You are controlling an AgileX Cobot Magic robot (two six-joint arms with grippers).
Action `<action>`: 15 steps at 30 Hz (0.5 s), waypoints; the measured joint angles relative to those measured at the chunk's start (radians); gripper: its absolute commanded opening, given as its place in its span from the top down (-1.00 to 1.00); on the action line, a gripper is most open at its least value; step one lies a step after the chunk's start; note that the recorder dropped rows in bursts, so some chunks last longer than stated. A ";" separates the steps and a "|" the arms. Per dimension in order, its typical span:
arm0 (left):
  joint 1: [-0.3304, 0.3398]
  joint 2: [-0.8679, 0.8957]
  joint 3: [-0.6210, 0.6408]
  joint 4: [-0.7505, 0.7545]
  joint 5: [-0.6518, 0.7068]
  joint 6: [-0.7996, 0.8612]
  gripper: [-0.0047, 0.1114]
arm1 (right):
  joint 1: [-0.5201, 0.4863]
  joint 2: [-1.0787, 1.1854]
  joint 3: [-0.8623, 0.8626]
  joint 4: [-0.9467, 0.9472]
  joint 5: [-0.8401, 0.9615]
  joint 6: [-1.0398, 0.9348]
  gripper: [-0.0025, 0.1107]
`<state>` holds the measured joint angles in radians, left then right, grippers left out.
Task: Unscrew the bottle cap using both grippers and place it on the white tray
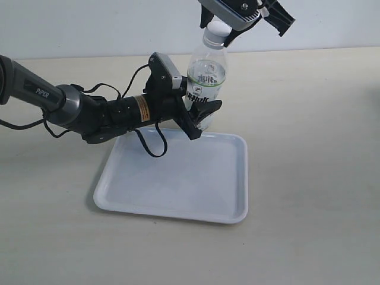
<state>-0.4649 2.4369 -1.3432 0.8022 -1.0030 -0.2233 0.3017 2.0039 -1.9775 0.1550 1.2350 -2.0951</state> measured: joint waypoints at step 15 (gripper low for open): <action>0.000 0.000 0.000 0.002 -0.002 0.000 0.92 | 0.000 -0.002 0.000 0.008 0.000 0.011 0.19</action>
<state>-0.4649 2.4369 -1.3432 0.8042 -1.0048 -0.2233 0.3017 2.0023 -1.9775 0.1627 1.2350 -2.0840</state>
